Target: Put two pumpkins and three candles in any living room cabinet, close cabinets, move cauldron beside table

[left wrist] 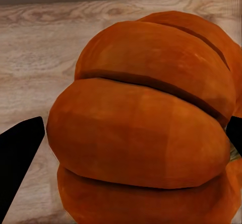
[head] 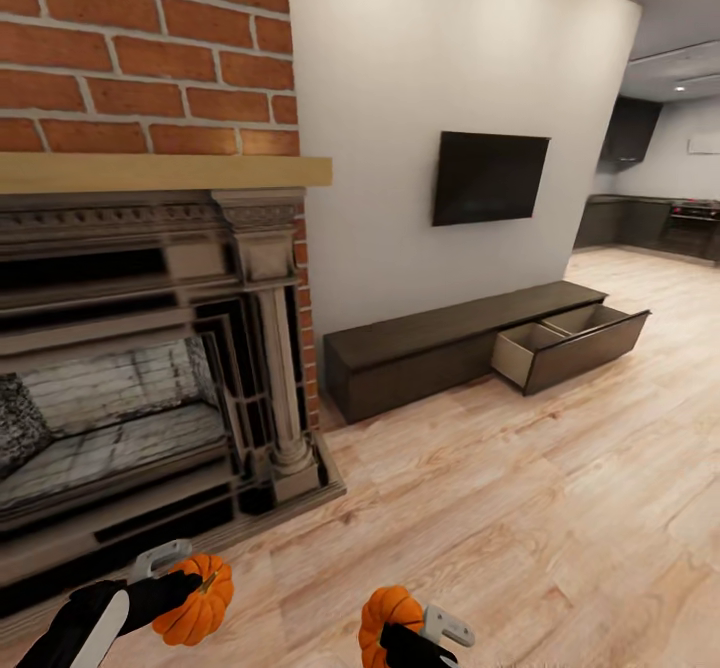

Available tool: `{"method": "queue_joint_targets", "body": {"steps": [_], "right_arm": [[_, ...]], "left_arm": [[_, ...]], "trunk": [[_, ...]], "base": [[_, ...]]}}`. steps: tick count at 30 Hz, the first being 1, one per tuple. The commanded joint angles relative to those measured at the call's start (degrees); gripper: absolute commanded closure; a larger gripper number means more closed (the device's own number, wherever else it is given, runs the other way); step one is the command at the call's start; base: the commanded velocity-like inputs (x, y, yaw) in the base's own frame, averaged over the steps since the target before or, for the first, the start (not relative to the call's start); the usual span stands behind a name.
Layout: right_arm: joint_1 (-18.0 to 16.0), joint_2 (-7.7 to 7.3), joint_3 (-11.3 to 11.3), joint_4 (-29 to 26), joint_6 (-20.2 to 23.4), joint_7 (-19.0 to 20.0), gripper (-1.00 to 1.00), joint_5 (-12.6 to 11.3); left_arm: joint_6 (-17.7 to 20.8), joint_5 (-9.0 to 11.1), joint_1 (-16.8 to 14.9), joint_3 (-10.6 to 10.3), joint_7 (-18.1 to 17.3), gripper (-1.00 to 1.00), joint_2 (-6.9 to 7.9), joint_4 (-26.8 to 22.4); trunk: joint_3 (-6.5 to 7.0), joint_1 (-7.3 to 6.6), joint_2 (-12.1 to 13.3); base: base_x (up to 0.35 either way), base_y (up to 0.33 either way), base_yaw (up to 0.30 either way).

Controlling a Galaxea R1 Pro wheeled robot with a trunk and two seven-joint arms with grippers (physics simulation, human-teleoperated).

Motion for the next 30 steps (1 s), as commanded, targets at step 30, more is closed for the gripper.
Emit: {"method": "queue_joint_targets", "body": {"steps": [30], "right_arm": [[-0.1,-0.25,-4.6,3.5,-3.8,-0.4,1.0,-0.2]], "left_arm": [[0.0,0.6,0.0,-0.1,0.3,1.0,0.01,-0.1]], "trunk": [[-0.72,0.0,0.0]], "base": [[0.138,0.0,-0.275]]}}
